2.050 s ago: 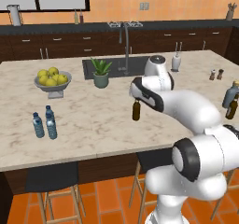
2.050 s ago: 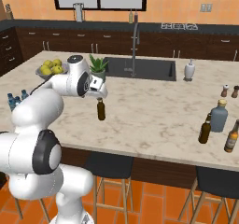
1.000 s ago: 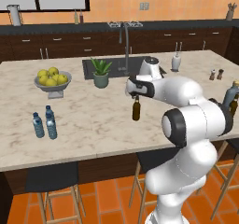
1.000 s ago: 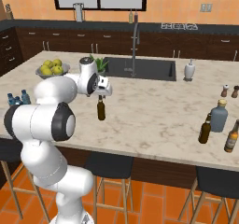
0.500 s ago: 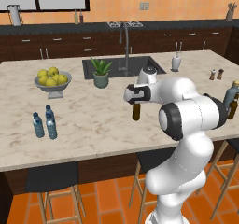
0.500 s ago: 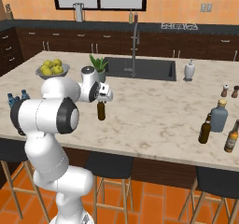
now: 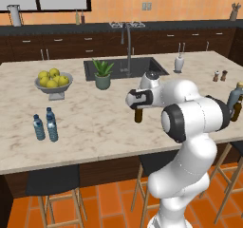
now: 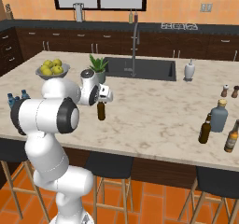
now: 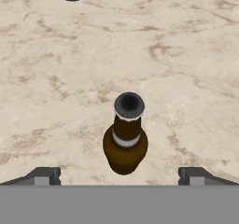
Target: Move the plastic bottles in the middle to the plastics group, and the glass bottles in the middle to the glass group.
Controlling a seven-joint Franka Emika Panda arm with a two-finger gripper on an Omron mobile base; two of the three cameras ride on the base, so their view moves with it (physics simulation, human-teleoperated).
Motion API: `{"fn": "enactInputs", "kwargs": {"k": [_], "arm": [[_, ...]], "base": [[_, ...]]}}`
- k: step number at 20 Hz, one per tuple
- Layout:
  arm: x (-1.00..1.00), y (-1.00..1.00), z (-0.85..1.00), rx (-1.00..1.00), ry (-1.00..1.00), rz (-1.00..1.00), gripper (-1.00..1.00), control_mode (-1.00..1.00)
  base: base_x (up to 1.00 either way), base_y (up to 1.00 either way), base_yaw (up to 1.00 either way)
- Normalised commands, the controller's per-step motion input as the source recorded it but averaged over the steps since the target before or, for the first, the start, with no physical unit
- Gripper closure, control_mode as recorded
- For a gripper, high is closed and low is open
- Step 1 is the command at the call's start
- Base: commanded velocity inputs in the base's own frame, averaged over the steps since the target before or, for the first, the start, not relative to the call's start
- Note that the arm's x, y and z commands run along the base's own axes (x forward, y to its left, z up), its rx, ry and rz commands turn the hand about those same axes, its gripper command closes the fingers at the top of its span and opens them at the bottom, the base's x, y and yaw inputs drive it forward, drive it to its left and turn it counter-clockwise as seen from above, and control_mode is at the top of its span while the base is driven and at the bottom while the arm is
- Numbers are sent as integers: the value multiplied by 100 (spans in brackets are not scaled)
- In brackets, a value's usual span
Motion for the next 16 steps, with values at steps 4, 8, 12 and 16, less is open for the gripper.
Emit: {"fn": "enactInputs", "kwargs": {"k": [4,8,12,16], "arm": [[14,0,4,0,0,0,-100,-100],[12,0,0,0,1,0,-100,-100],[22,0,0,0,4,0,-100,-100],[19,0,-6,0,4,0,-100,-100]], "base": [[0,0,0],[0,0,0],[0,0,0],[0,0,0]]}}
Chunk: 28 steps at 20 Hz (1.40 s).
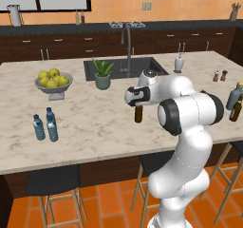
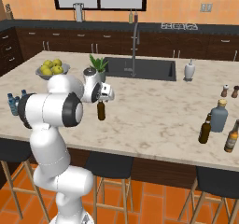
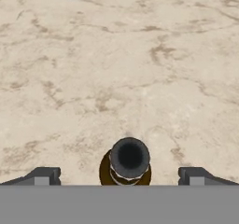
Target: Move the plastic bottles in the middle to the plastics group, and the glass bottles in the middle to the glass group.
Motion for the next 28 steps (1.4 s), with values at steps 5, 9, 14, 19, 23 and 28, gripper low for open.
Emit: {"fn": "enactInputs", "kwargs": {"k": [5,9,14,19,23,28], "arm": [[11,0,-3,0,6,0,-100,-100],[1,0,-3,0,3,0,-100,-100],[0,0,-2,0,-1,0,-100,-100],[0,0,-1,0,-7,0,-100,-100],[0,0,0,0,-1,0,-100,-100],[0,0,0,0,0,0,-100,-100]], "base": [[0,0,0],[0,0,0],[0,0,0],[0,0,0],[0,0,0],[0,0,0]]}}
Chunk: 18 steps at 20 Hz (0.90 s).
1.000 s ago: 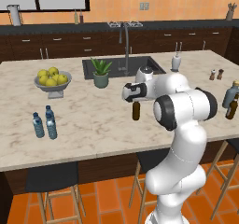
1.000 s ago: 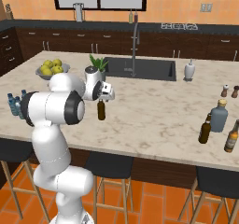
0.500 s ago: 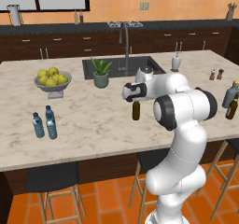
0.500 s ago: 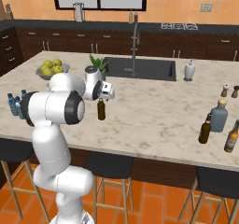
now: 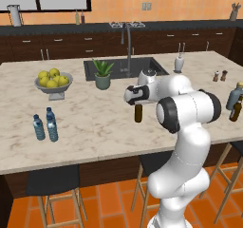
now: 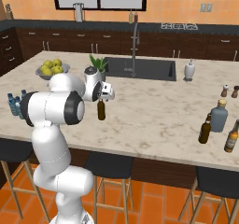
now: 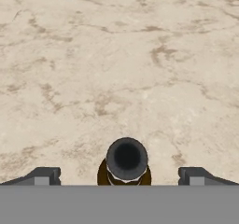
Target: Move the plastic bottles in the middle to the plastics group, and the glass bottles in the middle to the glass group.
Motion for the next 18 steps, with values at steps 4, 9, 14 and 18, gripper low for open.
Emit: {"fn": "enactInputs", "kwargs": {"k": [4,9,14,18], "arm": [[3,0,0,0,0,0,-100,-100],[0,0,0,0,0,0,100,-100],[0,0,0,0,0,0,100,-100],[0,0,0,0,0,0,100,-100]], "base": [[0,0,0],[0,0,0],[0,0,0],[0,0,0]]}}
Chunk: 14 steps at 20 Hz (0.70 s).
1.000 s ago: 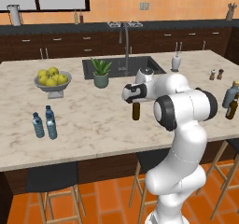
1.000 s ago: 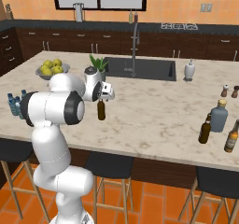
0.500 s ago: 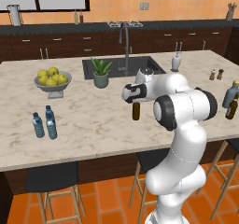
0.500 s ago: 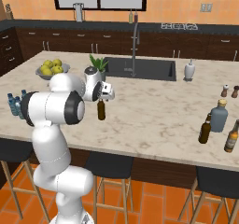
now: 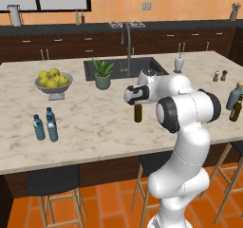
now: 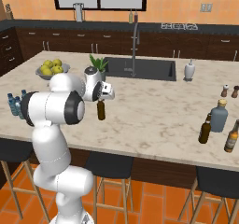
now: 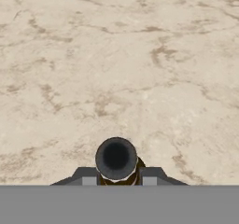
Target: Move the plastic bottles in the middle to the plastics group, and the glass bottles in the middle to the glass group.
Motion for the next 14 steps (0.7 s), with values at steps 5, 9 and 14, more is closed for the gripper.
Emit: {"fn": "enactInputs", "kwargs": {"k": [5,9,14], "arm": [[-1,-20,3,0,0,0,100,-100],[-49,-73,47,0,0,-8,100,-100],[-39,-95,59,0,0,-7,100,-100]], "base": [[0,0,0],[0,0,0],[0,0,0]]}}
